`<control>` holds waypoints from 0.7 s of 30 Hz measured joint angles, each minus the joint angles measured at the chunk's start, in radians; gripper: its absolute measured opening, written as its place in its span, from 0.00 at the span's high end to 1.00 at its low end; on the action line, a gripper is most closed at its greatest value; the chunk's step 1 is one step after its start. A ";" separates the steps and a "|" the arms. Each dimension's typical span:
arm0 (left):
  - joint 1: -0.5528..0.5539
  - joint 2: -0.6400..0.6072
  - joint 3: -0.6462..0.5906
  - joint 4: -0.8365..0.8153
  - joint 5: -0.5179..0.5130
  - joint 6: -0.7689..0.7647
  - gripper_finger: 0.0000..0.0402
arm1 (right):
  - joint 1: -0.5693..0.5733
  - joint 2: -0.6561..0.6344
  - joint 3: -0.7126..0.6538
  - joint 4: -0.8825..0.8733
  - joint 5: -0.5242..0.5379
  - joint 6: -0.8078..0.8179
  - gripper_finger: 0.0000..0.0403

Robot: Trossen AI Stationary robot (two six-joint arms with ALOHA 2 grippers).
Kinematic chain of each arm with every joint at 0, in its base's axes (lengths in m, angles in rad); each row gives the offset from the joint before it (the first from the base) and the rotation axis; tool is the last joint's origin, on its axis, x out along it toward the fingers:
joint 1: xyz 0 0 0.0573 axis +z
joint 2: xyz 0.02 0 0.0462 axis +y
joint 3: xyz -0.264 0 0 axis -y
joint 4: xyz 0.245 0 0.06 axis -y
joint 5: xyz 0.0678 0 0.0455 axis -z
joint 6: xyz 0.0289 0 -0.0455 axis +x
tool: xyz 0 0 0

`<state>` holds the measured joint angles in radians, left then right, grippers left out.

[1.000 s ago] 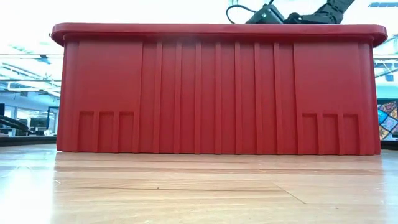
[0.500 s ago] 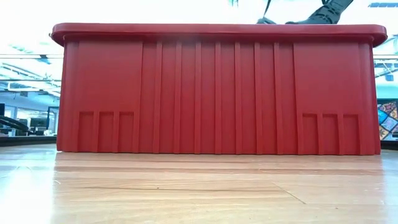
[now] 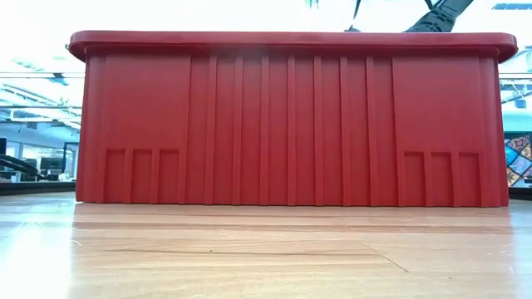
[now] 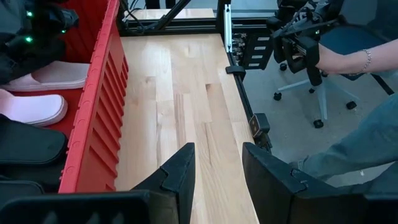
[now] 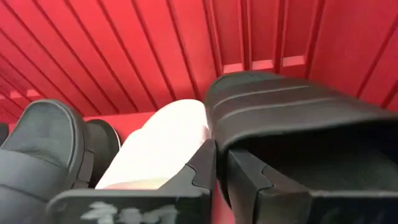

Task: Pick and place slides into bin
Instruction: Put the black slide into the red bin

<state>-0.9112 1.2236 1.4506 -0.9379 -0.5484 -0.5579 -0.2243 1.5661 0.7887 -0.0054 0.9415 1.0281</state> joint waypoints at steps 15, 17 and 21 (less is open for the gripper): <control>0.000 0.000 0.000 0.000 0.025 -0.002 0.68 | -0.013 0.000 0.000 0.005 -0.029 0.033 0.74; 0.000 0.000 0.000 0.000 0.025 -0.002 0.68 | -0.013 0.000 0.000 0.005 -0.031 0.033 0.70; 0.000 0.000 0.000 0.000 0.026 -0.003 0.68 | -0.012 0.000 0.000 0.011 -0.061 0.025 0.63</control>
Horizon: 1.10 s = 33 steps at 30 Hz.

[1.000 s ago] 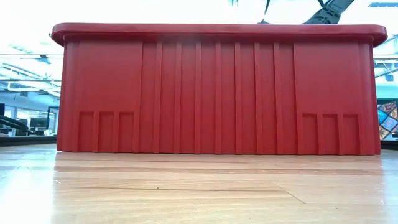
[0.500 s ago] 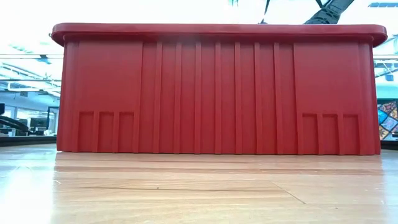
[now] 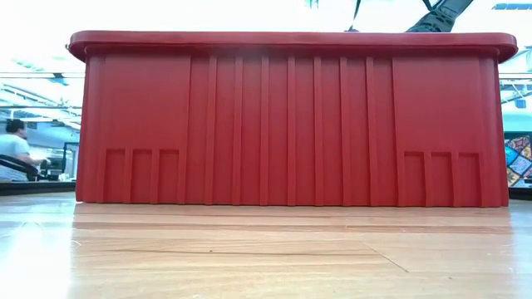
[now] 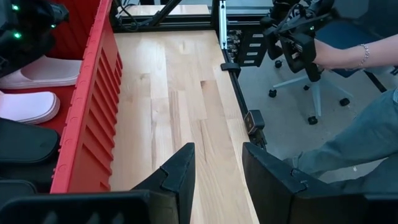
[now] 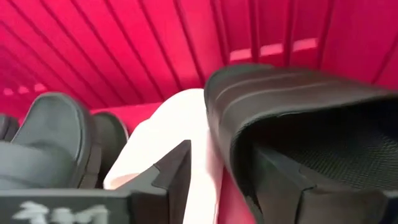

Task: Pick and place slides into bin
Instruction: Put the black slide into the red bin

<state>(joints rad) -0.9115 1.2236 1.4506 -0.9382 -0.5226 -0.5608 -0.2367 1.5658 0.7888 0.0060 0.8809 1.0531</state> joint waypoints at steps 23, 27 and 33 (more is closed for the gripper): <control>0.000 -0.001 0.000 0.004 0.033 -0.010 0.68 | 0.005 -0.113 0.001 0.028 -0.160 -0.261 0.63; 0.000 -0.001 0.000 0.005 0.033 0.002 0.68 | 0.005 -0.118 0.001 0.028 -0.216 -0.307 0.64; 0.000 -0.001 0.000 0.005 0.033 0.002 0.68 | 0.027 -0.153 0.001 -0.004 -0.232 -0.284 0.64</control>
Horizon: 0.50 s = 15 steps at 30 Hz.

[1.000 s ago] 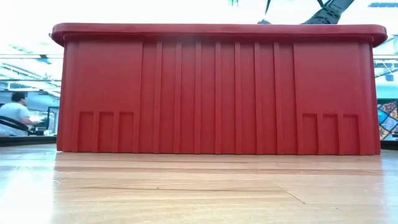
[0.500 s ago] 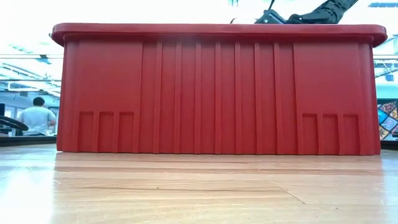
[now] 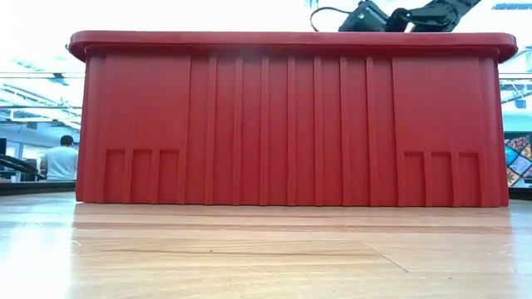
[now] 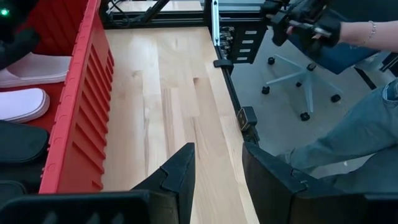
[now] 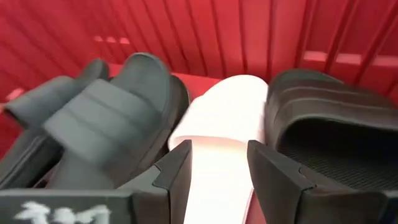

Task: Pick and place slides into bin
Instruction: Put the black slide into the red bin

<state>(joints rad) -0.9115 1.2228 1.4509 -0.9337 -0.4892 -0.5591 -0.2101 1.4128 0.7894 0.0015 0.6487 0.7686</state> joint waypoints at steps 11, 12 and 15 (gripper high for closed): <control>0.000 0.000 0.000 -0.007 0.001 -0.058 0.68 | 0.194 -0.263 -0.001 0.020 0.000 -0.319 0.64; 0.000 0.000 0.000 -0.008 0.002 -0.071 0.68 | 0.219 -0.289 -0.001 0.031 0.000 -0.357 0.64; -0.001 0.000 0.000 -0.035 0.020 -0.133 0.68 | 0.303 -0.363 0.000 0.067 0.000 -0.457 0.64</control>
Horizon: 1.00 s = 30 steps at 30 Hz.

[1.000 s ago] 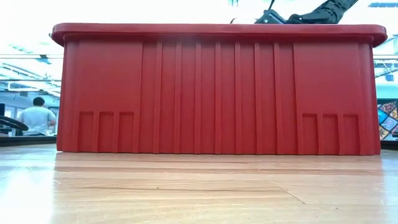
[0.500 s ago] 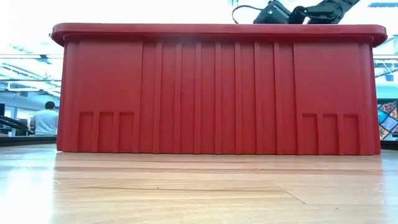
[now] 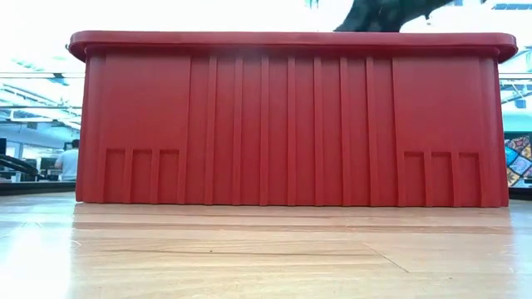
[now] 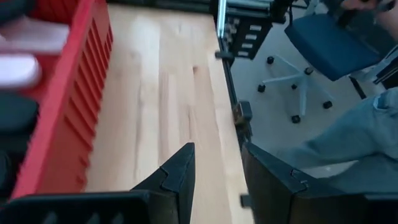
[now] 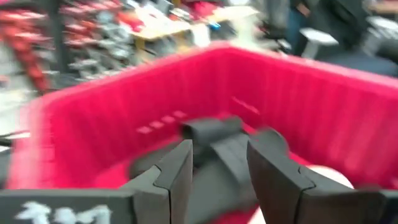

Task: Pick and place slides into bin
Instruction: Put the black slide into the red bin

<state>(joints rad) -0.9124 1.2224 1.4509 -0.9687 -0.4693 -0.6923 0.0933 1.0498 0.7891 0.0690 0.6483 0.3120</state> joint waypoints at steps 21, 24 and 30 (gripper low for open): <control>-0.165 0.152 0.000 -0.235 0.074 -0.654 0.68 | 0.350 -0.153 0.000 0.035 -0.078 -0.205 0.65; -0.172 0.185 0.000 -0.226 0.103 -0.690 0.68 | 0.354 -0.153 0.000 0.032 -0.078 -0.205 0.65; -0.179 0.249 0.000 -0.081 0.114 -0.693 0.68 | 0.354 -0.153 0.000 0.032 -0.077 -0.204 0.64</control>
<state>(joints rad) -1.0912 1.4714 1.4509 -1.0496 -0.3553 -1.3857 0.4473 0.8967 0.7891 0.1005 0.5709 0.1083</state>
